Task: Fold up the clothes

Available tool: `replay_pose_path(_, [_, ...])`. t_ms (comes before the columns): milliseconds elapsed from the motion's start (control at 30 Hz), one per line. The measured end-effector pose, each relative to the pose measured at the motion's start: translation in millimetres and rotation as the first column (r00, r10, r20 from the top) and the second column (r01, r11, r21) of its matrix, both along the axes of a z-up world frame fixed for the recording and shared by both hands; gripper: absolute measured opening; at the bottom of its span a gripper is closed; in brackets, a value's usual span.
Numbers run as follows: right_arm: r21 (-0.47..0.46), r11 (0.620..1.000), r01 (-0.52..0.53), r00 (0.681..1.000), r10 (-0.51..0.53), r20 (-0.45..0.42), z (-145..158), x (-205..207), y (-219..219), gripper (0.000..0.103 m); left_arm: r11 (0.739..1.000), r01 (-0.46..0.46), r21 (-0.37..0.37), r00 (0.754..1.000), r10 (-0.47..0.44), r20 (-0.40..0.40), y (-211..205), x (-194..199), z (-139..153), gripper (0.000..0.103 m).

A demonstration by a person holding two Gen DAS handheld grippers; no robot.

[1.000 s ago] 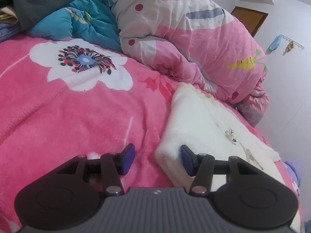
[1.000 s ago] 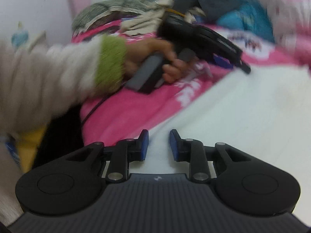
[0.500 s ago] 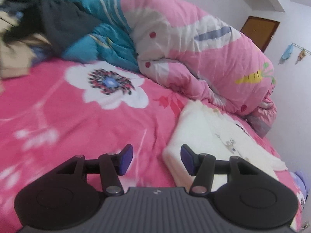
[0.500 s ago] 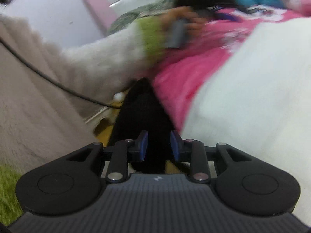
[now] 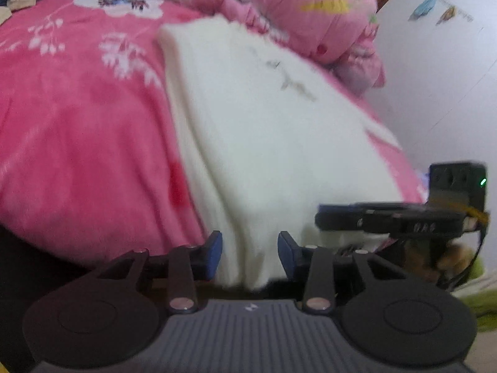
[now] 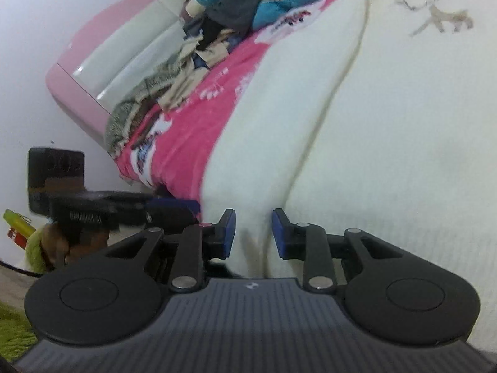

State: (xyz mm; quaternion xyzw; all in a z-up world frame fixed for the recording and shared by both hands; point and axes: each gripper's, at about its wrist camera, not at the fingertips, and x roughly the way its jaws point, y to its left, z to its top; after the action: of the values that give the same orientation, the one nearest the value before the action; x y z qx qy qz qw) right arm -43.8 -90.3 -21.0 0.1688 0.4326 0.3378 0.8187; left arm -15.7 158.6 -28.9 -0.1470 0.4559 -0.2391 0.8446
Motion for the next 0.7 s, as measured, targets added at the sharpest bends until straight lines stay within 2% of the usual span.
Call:
replay_pose_path(67, [-0.010,1.000,0.003,1.000,-0.003,-0.013,-2,0,-1,0.022,1.000,-0.010,0.029,1.000,0.010,-0.005,-1,0,-3,0.036])
replay_pose_path(333, [-0.008,1.000,0.011,0.999,-0.011,-0.036,-6,-7,-1,0.009,0.999,0.023,0.043,1.000,-0.023,0.007,-11,3,-3,0.031])
replay_pose_path(467, [-0.010,1.000,0.009,0.999,-0.009,-0.036,-4,-10,-4,0.008,0.997,0.021,0.080,1.000,-0.021,0.002,-10,-3,1,0.031])
replay_pose_path(567, [-0.001,1.000,0.004,0.999,-0.004,-0.036,-1,-12,-7,0.008,0.994,0.019,0.107,0.999,-0.023,0.030,-4,-15,13,0.033])
replay_pose_path(700, [0.017,1.000,-0.002,0.999,0.003,-0.054,-3,-10,-8,0.011,0.994,0.054,0.096,0.996,-0.060,0.066,-11,-19,21,0.034])
